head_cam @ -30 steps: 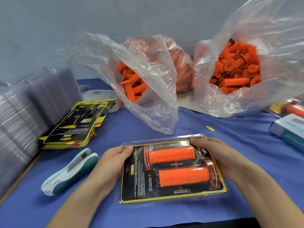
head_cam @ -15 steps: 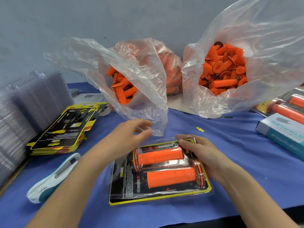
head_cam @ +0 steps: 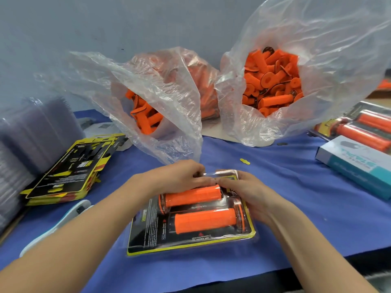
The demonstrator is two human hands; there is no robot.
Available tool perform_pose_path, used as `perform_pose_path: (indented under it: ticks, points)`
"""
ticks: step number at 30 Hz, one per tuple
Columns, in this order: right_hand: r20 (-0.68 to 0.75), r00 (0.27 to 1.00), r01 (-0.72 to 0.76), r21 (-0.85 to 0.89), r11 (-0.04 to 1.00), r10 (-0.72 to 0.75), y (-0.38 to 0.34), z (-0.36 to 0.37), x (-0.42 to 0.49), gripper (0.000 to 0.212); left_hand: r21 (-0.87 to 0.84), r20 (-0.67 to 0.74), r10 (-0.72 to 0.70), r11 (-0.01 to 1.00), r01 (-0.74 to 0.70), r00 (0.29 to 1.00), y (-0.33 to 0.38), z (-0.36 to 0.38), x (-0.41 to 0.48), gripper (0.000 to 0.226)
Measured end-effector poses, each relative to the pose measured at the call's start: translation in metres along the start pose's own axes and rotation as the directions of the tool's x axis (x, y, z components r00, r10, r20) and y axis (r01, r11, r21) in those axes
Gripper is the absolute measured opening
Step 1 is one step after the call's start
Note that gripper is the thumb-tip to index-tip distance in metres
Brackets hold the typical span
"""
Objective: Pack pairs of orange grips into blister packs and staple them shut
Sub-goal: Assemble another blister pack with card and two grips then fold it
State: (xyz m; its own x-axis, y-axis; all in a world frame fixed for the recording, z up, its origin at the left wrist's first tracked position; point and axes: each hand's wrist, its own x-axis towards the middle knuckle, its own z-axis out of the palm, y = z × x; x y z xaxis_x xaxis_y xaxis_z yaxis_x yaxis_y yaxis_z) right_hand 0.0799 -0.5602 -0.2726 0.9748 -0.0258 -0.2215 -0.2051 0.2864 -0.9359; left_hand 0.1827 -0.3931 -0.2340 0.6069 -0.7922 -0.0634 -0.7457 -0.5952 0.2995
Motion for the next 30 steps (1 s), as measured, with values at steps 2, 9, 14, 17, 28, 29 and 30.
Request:
perform_pose_path:
  ticks: [2,9,14,17,28,29,30]
  points:
    - [-0.020,1.000,-0.003,-0.014,1.000,0.003,0.000,-0.001,0.001,0.023,-0.050,-0.002,0.025,0.998,-0.025,1.000,-0.003,0.003,-0.003,0.041]
    - [-0.033,0.999,0.017,-0.043,0.999,-0.018,0.001,-0.005,0.006,0.020,-0.298,0.237,-0.084,0.942,0.155,0.968,-0.027,-0.014,-0.019,0.029]
    - [-0.020,1.000,0.022,-0.063,0.998,-0.023,0.001,-0.005,0.006,0.020,-0.355,0.276,-0.118,0.910,0.215,0.954,-0.045,-0.018,-0.034,0.027]
    - [-0.080,0.996,0.028,-0.051,0.998,-0.032,-0.002,-0.011,0.005,0.020,-0.200,0.056,-0.281,0.937,0.287,0.958,-0.056,-0.009,-0.053,0.042]
    - [-0.161,0.986,0.027,-0.034,0.999,-0.033,-0.007,-0.019,-0.002,0.020,-0.795,0.007,-0.674,0.445,0.413,0.739,-0.009,0.040,-0.122,0.028]
    - [-0.175,0.984,0.027,-0.024,0.999,-0.031,-0.007,-0.021,-0.002,0.020,-0.812,0.015,-0.662,0.429,0.395,0.750,-0.004,0.041,-0.125,0.024]
    - [-0.186,0.982,0.027,-0.017,0.999,-0.030,-0.007,-0.023,-0.001,0.021,-0.825,0.013,-0.654,0.421,0.378,0.757,0.000,0.042,-0.127,0.021]
